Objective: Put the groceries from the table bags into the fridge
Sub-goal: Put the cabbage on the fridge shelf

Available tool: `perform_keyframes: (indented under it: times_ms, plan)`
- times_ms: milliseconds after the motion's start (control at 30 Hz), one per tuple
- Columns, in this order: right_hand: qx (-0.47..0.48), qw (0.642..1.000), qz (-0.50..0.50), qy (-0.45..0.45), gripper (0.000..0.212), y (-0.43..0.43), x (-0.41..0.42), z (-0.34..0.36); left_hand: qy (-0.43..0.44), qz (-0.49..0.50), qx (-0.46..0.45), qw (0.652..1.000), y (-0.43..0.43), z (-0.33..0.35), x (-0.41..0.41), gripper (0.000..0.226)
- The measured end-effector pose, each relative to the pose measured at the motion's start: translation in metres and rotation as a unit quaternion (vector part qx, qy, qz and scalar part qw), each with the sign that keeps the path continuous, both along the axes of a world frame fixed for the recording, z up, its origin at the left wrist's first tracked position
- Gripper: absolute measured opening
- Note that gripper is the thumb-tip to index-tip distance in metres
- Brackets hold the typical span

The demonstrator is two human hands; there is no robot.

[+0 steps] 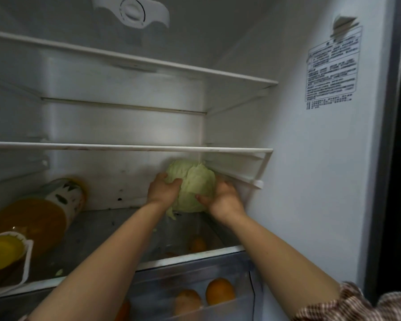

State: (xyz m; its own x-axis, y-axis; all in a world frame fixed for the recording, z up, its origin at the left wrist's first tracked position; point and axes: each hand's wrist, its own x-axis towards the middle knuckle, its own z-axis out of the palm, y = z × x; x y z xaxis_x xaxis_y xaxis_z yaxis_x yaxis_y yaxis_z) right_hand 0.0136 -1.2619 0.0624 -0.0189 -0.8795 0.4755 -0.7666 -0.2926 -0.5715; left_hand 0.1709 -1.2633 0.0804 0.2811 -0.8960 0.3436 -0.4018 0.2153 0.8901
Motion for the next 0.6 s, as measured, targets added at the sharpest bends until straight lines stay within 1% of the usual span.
perform_keyframes:
  times_ms: [100,167,267,367,600]
  plan:
    - [-0.026,0.999,0.002,0.019,0.062,0.025,-0.001,-0.003,-0.026,0.038,-0.013,0.999,0.028,-0.004,-0.003,0.047]
    - [-0.040,0.999,0.010,0.035,0.057,0.050,0.000,-0.005,-0.042,0.050,-0.037,0.997,0.058,-0.008,-0.003,0.041]
    - [-0.046,0.997,0.026,0.058,0.059,0.099,0.004,-0.005,-0.087,0.072,-0.066,0.991,0.115,-0.011,-0.003,0.036]
    - [-0.052,0.995,0.062,0.062,0.057,0.155,0.006,-0.015,-0.123,0.100,-0.084,0.984,0.177,-0.022,-0.005,0.032]
    - [-0.051,0.983,0.160,0.073,0.054,0.305,-0.006,-0.066,-0.210,0.180,-0.063,0.959,0.362,-0.083,-0.004,0.035]
